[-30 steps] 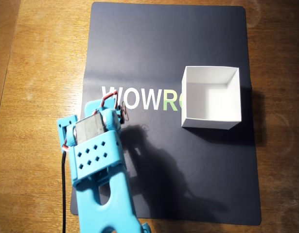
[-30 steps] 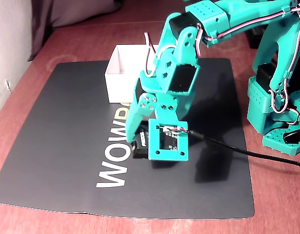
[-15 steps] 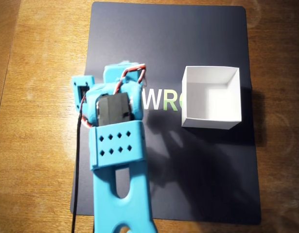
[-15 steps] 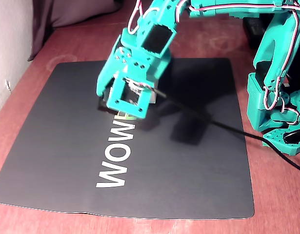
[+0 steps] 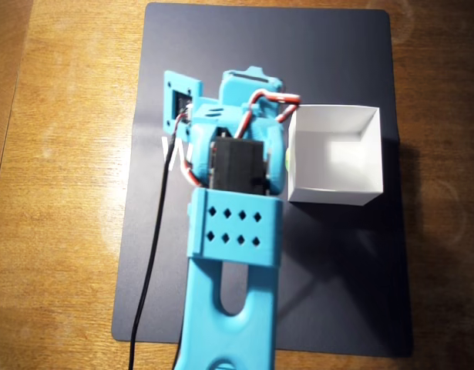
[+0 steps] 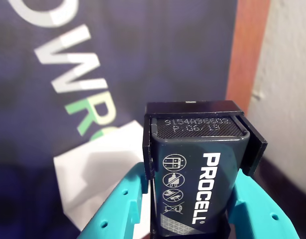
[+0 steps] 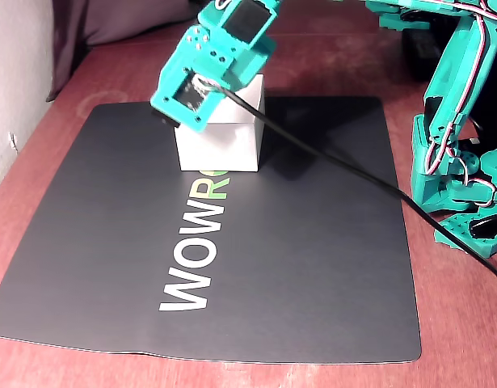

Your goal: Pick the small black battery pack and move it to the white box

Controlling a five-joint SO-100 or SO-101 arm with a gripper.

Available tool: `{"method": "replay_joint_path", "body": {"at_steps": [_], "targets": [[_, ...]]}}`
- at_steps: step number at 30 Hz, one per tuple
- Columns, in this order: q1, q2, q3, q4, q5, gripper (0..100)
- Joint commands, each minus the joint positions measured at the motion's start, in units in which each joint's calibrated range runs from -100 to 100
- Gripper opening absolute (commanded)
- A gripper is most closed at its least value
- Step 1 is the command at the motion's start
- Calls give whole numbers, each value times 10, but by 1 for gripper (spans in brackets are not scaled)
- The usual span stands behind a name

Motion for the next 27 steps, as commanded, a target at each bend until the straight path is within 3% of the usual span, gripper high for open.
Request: {"method": "replay_joint_path", "body": {"at_steps": [1, 16, 27], "targets": [[59, -30, -53, -4, -19, 6], [278, -18, -40, -7, -20, 6], [318, -17, 18, -72, -19, 6]]}}
